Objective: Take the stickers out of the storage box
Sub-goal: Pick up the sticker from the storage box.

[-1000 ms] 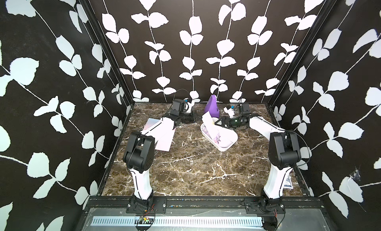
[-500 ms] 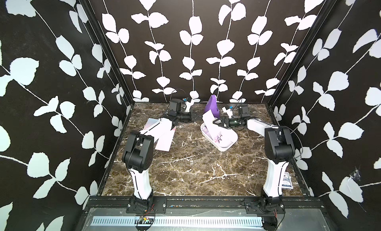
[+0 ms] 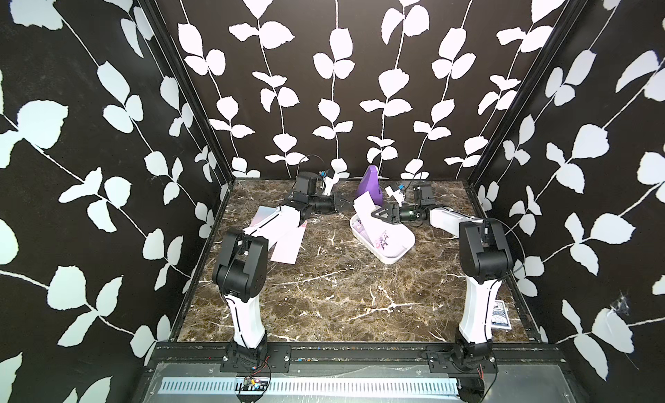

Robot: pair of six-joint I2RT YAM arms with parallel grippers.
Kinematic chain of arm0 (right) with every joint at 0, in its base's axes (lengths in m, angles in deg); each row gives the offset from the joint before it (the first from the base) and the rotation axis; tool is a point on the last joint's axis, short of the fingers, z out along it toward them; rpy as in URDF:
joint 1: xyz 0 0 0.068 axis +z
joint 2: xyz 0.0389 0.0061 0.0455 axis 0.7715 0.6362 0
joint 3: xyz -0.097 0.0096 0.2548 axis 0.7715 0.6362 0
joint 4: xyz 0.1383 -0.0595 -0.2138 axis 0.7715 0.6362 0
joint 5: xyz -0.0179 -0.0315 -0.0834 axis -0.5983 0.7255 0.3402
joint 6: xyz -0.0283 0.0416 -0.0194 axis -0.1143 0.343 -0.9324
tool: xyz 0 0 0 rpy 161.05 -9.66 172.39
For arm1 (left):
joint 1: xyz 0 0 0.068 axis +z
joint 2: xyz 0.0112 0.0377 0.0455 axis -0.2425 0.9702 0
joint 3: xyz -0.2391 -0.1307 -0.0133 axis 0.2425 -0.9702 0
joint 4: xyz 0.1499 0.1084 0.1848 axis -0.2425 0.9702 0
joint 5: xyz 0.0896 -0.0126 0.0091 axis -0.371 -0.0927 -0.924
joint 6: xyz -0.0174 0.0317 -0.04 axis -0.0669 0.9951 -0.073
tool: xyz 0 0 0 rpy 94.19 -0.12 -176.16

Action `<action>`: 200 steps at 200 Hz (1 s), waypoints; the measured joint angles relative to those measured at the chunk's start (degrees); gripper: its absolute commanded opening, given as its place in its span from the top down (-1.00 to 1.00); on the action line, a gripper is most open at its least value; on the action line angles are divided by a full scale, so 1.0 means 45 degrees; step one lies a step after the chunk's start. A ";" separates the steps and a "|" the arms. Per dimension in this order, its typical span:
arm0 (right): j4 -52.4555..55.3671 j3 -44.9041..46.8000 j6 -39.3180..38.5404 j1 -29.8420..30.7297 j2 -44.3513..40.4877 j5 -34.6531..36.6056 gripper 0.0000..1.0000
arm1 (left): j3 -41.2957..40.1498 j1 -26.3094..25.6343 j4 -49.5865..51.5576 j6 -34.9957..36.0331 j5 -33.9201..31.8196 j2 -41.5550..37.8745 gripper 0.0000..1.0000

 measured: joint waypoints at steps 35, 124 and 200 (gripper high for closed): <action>0.0607 -0.0019 -0.0340 0.0000 0.0000 -0.0214 0.17 | 0.0005 0.0000 0.0010 -0.0005 -0.0097 0.0000 1.00; 0.0850 -0.0325 -0.0340 0.0000 -0.0199 -0.0384 1.00 | 0.0005 0.0005 0.0262 0.0063 -0.0325 0.0000 1.00; -0.0719 0.0238 0.1122 0.0000 -0.1481 -0.0185 1.00 | -0.0418 0.0248 0.0563 0.0321 -0.1316 -0.0578 0.36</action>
